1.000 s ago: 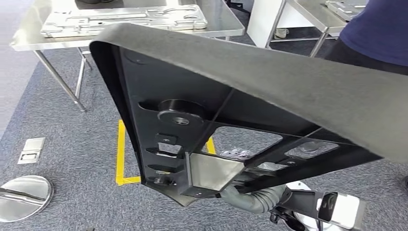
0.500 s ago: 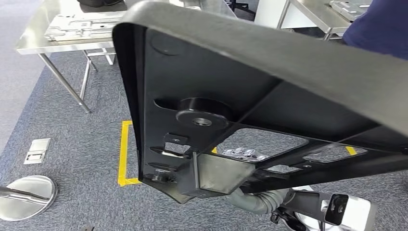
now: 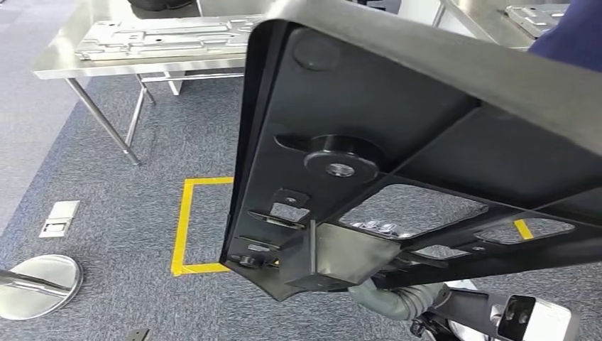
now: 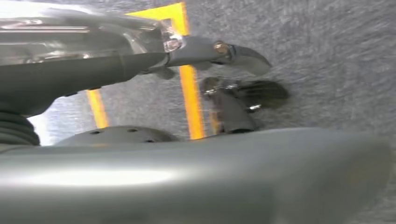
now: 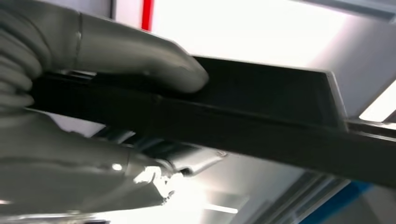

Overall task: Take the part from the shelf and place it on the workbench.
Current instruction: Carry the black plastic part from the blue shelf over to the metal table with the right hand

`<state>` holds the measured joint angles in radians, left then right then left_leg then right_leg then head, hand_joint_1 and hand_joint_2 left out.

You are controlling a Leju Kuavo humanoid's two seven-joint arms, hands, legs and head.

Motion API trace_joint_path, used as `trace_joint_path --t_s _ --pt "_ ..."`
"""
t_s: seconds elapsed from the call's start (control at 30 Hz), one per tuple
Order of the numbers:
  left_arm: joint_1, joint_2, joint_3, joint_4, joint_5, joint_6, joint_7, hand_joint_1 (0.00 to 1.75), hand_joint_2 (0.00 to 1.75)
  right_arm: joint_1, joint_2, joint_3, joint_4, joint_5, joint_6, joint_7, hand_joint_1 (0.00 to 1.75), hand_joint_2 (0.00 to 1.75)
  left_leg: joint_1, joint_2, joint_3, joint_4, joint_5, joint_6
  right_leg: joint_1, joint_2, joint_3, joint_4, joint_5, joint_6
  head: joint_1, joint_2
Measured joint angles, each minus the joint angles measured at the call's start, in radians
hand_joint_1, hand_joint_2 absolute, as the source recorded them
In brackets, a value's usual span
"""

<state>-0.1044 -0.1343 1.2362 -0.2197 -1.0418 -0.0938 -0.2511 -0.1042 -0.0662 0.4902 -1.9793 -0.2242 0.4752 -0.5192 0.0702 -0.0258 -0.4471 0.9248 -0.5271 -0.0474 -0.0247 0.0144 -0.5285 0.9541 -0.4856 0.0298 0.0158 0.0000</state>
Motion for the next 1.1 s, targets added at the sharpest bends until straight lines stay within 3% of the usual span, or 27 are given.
trace_joint_path --t_s 0.07,0.83,0.93,1.0,1.03,1.1 --pt "0.001 0.000 0.000 0.000 0.000 0.000 0.000 0.00 1.75 0.000 0.000 0.000 -0.001 0.000 0.000 0.001 1.75 1.75 -0.001 0.001 0.002 0.000 -0.011 -0.007 0.000 -0.004 -0.002 0.007 -0.006 0.002 0.001 0.000" --pt "0.003 0.001 0.000 0.000 -0.008 0.005 0.000 0.00 1.75 0.003 0.011 0.001 -0.001 0.004 -0.003 0.001 1.75 1.75 -0.014 0.001 -0.005 0.014 -0.020 0.005 -0.015 -0.005 -0.002 0.006 -0.008 0.008 0.002 0.000" --pt "0.002 0.005 0.000 0.000 -0.008 0.005 0.000 0.00 1.75 0.005 0.017 0.001 -0.002 0.005 -0.003 0.001 1.75 1.75 -0.020 0.000 -0.011 0.023 -0.024 0.022 -0.026 -0.009 -0.002 -0.001 -0.002 0.024 0.001 0.000" --pt "0.002 0.006 0.000 0.000 -0.008 0.005 0.000 0.00 1.75 0.005 0.022 0.001 -0.007 0.006 -0.004 0.001 1.75 1.75 -0.025 0.002 0.001 -0.001 -0.010 0.039 -0.019 -0.014 0.001 -0.001 -0.006 0.032 0.001 0.000" --pt "0.001 0.005 0.000 0.000 -0.008 0.005 -0.001 0.00 1.75 0.004 0.024 0.001 -0.010 0.006 -0.005 0.001 1.75 1.75 -0.024 0.003 0.010 -0.015 -0.002 0.046 -0.015 -0.016 -0.006 0.015 -0.017 0.032 0.002 0.000" --pt "0.001 0.005 0.000 0.000 -0.008 0.005 -0.001 0.00 1.75 0.004 0.024 0.003 -0.012 0.006 -0.007 0.000 1.75 1.75 -0.023 0.006 0.024 -0.032 0.005 0.055 -0.010 -0.018 -0.055 0.112 -0.062 0.027 0.003 0.000"
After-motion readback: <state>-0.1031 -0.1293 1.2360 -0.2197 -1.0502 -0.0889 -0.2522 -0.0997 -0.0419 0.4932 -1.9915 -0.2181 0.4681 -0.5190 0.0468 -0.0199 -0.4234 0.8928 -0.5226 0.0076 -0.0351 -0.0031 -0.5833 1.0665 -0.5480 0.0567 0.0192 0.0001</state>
